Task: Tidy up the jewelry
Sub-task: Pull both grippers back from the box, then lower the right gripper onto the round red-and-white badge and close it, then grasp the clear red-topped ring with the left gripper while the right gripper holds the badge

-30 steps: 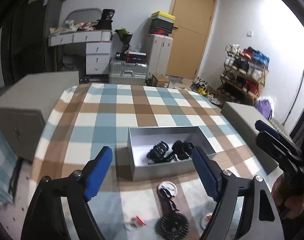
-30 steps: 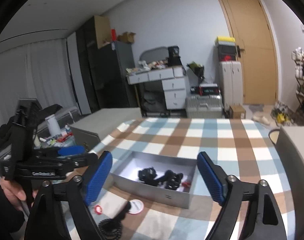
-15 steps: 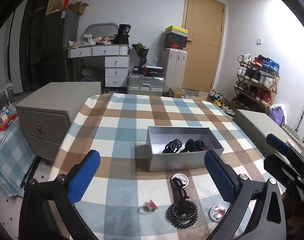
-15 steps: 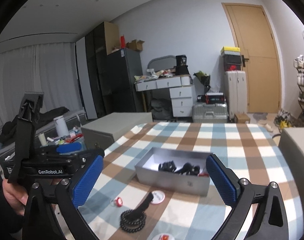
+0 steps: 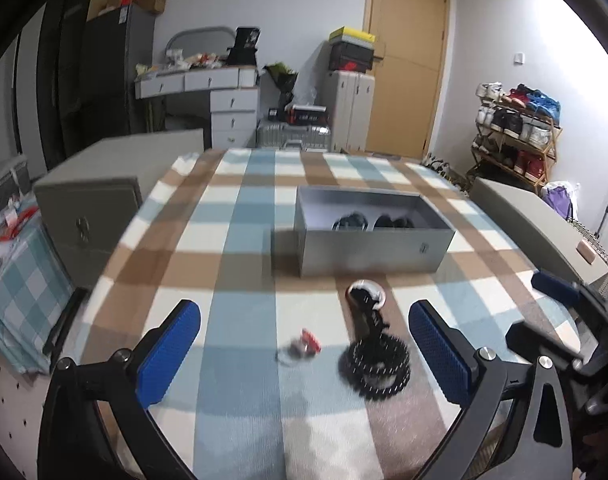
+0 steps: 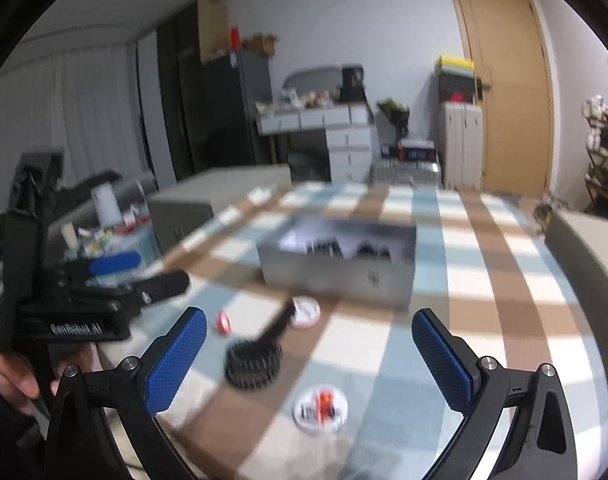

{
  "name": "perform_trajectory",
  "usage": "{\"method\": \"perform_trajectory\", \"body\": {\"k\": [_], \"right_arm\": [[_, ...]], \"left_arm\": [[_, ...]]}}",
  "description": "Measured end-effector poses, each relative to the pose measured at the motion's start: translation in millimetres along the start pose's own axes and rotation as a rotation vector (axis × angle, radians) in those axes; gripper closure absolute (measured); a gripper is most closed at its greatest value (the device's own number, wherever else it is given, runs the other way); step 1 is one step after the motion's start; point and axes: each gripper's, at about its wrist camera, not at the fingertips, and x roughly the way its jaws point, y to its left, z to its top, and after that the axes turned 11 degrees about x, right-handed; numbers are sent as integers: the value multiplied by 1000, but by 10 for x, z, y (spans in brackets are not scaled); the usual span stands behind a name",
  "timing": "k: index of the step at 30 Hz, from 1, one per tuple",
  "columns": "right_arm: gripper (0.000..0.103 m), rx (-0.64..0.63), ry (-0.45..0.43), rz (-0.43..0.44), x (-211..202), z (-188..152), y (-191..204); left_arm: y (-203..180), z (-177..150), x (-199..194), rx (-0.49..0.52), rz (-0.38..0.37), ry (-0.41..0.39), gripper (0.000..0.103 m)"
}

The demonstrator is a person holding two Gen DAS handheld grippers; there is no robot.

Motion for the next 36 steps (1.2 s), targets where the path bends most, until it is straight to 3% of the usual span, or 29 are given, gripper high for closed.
{"method": "perform_trajectory", "body": {"k": [6,13,22,25,27,29,36], "right_arm": [[0,32,160,-5,185,-250,-122],[8,-3,219,-60,341,-371,-133],[28,-49,225,-111,466,-385,-114],[38,-97,219,-132,484,-407,-48],[53,-113,212,-111,466,-426,-12],[60,-123,206,-108,452,-438,3],[62,-72,198,-78,417,-422,-71]], "left_arm": [[-20,-172,54,1,12,43,1],[-51,-321,116,-5,-12,96,1],[-62,-326,104,1,-9,102,1],[-16,-329,121,-14,-5,110,1],[18,-336,142,-28,-6,118,1],[44,-343,149,-38,-8,126,1],[124,-318,120,-49,4,113,1]]}}
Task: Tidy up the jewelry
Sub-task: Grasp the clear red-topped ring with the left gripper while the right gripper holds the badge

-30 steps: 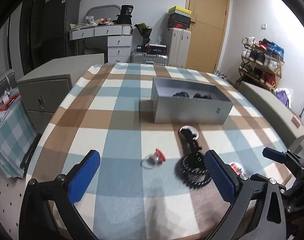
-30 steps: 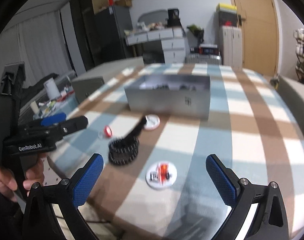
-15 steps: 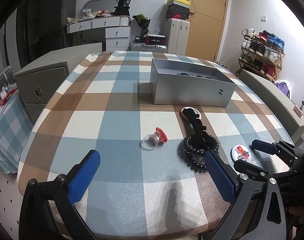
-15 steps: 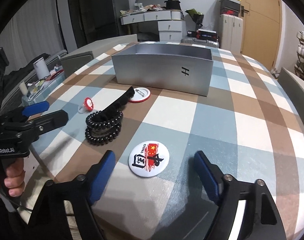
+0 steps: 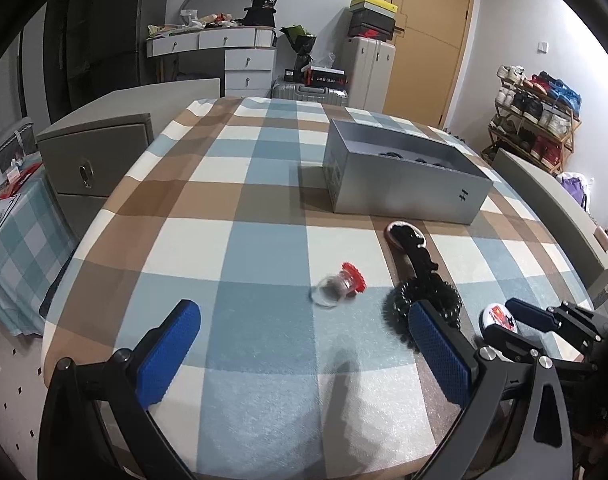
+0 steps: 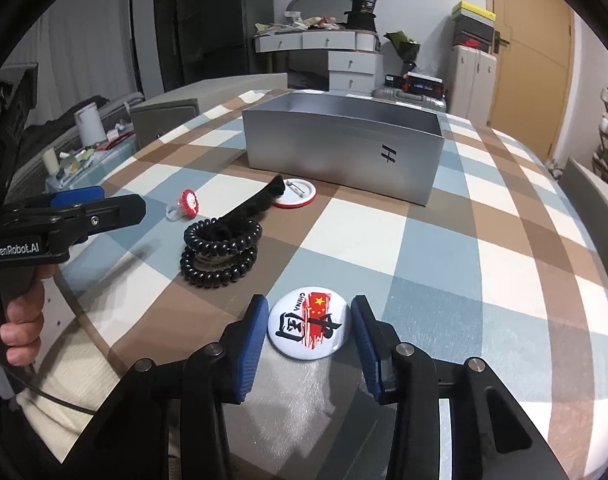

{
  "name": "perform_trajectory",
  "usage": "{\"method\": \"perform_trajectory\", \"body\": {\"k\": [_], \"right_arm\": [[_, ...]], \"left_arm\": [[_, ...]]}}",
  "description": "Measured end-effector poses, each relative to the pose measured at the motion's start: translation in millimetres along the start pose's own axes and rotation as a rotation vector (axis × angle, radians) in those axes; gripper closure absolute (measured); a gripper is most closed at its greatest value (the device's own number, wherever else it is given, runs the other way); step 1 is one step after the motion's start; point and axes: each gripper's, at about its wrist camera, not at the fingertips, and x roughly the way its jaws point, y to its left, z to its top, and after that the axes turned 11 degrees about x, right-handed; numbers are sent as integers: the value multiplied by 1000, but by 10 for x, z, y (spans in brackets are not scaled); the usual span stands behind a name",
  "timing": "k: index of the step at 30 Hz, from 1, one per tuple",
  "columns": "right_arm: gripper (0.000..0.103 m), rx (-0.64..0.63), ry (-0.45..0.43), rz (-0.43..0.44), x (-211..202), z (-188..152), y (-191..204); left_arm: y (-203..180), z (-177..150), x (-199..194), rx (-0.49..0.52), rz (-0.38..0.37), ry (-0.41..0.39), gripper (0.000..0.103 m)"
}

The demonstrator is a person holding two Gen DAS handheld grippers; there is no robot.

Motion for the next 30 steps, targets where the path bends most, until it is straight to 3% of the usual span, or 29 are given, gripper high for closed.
{"method": "perform_trajectory", "body": {"k": [4,15,19,25,26,30], "right_arm": [[62,38,-12,12,-28,8,-57],[62,118,-39,69,-118,20,-130],[62,121,-56,71,-160,21,-135],[62,124,-64,91,-193,12,-135],[62,125,-55,108,-185,10,-135],[62,126,-52,112,-174,-4,-138]], "left_arm": [[75,24,25,-14,3,4,1],[62,151,162,27,-105,56,1],[100,228,292,10,-173,99,1],[106,244,440,-29,-185,180,3],[100,237,440,-32,-191,180,4],[83,251,436,-15,-187,189,29]]}}
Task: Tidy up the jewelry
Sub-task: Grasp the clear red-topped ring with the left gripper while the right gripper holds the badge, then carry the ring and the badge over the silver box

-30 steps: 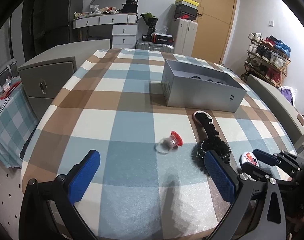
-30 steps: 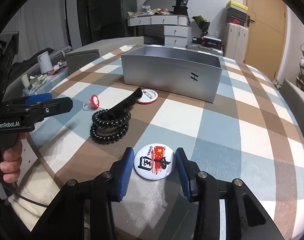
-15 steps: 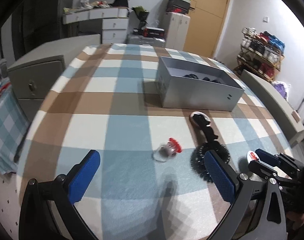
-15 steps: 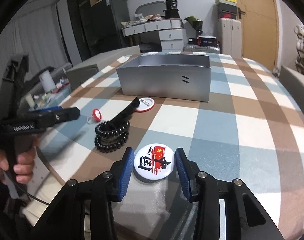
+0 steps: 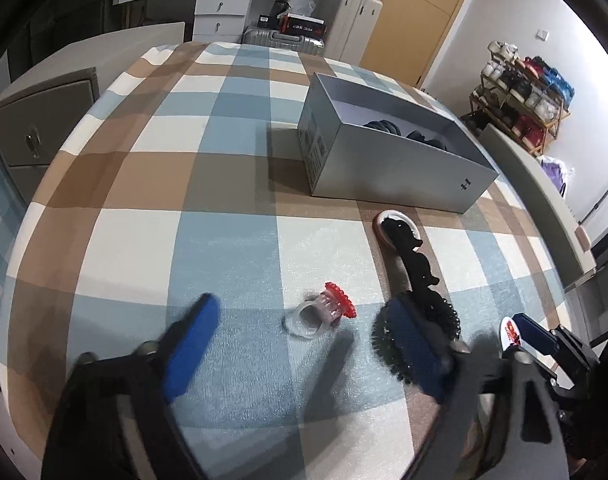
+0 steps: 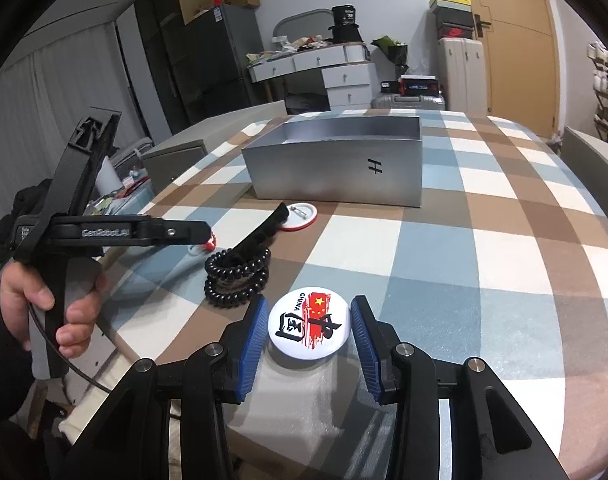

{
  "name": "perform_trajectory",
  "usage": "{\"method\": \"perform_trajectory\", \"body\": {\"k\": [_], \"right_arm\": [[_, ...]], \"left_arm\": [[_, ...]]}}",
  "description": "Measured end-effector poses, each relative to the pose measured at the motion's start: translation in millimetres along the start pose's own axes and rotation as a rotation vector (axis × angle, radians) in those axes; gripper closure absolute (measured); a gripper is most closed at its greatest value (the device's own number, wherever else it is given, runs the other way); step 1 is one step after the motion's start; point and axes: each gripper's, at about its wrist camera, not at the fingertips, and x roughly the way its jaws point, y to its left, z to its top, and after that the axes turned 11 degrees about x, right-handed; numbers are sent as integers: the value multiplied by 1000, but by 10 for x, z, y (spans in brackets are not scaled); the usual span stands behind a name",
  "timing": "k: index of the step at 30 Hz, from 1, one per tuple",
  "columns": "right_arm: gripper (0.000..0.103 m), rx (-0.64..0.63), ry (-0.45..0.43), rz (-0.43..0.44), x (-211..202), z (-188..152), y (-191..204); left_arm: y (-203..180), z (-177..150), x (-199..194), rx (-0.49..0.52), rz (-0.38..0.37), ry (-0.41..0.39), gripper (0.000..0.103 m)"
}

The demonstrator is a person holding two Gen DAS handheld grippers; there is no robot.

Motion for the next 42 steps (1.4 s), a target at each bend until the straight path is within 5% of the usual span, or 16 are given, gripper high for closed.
{"method": "perform_trajectory", "body": {"k": [6,26,32,42], "right_arm": [[62,16,-10,-1,-25,18,-36],[62,19,-92,33,-223,311,2],[61,95,-110,153,-348,547,7],[61,67,-189,188,-389,1129,89]], "left_arm": [[-49,12,16,49,-3,25,78],[-267,268,-350,179,45,-116,78],[-338,410,-485,217,52,-165,78],[-356,804,-729,222,43,-277,78]]}}
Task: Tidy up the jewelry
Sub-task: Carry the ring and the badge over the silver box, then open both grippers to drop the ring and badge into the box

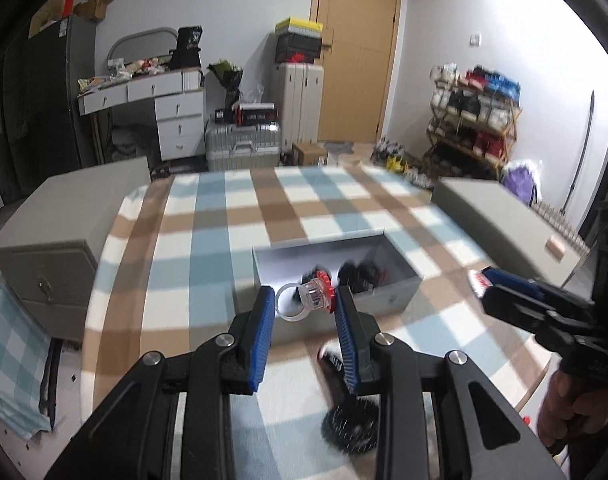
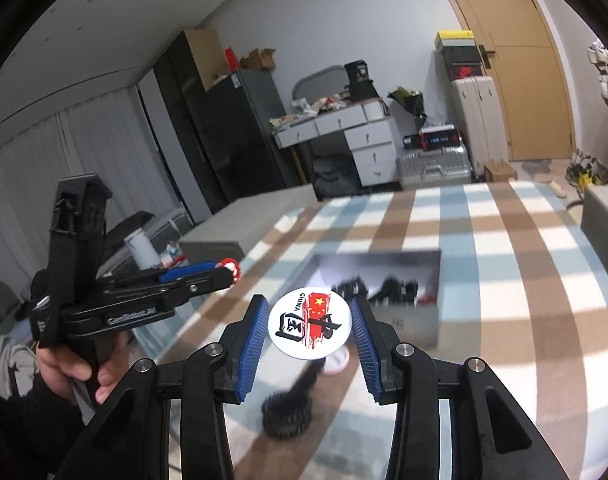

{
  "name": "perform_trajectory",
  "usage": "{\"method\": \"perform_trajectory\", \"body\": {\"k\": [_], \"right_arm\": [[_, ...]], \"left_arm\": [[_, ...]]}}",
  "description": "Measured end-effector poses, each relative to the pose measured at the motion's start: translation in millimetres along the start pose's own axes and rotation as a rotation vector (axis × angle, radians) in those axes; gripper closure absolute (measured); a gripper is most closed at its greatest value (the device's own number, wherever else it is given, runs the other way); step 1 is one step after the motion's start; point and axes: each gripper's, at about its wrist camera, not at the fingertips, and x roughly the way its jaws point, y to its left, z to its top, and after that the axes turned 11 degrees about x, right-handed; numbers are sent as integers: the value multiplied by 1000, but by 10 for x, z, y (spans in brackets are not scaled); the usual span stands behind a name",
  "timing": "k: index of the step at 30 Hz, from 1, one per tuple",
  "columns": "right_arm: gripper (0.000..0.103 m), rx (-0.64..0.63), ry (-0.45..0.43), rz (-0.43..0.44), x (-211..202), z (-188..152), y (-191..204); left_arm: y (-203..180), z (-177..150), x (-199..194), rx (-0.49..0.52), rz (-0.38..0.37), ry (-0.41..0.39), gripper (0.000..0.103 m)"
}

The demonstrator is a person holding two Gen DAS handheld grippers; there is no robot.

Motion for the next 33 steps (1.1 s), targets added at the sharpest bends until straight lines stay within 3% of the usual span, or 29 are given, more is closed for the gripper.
{"method": "perform_trajectory", "body": {"k": [4,13,26,33], "right_arm": [[61,7,9,-29,170,234,-3],[62,-2,67,-69,724,480,-44],[62,37,191,-127,1384,386,-387],[62,46,225,-145,1506,314,-492]], "left_arm": [[10,149,47,14,-4,-23,78],[139,192,596,-32,-55,54,78],[205,137,1036,-43,-117,138,78],[131,109,1143,-6,-134,166,78]]}}
